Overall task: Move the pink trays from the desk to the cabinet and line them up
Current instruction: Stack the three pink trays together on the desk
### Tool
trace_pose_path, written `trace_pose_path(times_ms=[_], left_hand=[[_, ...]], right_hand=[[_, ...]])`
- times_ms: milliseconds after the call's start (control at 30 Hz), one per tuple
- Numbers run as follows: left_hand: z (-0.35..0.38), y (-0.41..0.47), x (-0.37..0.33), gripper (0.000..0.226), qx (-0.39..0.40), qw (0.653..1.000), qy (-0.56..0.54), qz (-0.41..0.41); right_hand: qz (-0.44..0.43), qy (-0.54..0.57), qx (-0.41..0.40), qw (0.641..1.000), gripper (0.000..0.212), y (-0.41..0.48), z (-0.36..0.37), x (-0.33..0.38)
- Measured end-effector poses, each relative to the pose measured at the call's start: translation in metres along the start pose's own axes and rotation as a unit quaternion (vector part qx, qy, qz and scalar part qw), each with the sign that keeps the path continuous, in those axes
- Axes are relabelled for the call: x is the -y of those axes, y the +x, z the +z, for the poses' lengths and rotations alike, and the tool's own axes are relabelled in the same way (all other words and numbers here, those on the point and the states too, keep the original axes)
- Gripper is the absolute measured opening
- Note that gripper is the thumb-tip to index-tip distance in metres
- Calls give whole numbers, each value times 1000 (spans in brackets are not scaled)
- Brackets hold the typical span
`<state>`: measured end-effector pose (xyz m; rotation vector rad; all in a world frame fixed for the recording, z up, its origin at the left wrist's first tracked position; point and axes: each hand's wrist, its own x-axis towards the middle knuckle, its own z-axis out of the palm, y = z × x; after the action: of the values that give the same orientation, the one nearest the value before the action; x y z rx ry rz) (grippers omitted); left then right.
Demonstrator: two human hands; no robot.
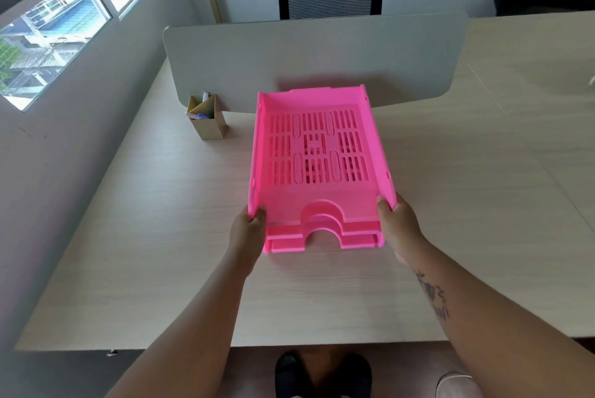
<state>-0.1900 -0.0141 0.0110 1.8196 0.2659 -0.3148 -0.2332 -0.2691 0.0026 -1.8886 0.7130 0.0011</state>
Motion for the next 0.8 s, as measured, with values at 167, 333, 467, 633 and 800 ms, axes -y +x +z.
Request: trace_pose_path(times_ms=[167,333,467,633,800], left_hand=[[-7,5,9,26,9,1000,-10,14],[-3,5,21,41,29,998,-55,11],[-5,12,30,41,29,995,-91,-29],[-17,23,33,41,40,994,-102,-25],[-17,38,39,52,58,991,-108,-46]], right_hand=[[-7,24,13,1000,41,-2,3,-1],[50,98,39,993,47,-6,8,-11],[89,130,42,987,54,-3,19,-15],[71,151,60,984,62,-3,30,-12],[98,178,67,977,63,2,38,-17]])
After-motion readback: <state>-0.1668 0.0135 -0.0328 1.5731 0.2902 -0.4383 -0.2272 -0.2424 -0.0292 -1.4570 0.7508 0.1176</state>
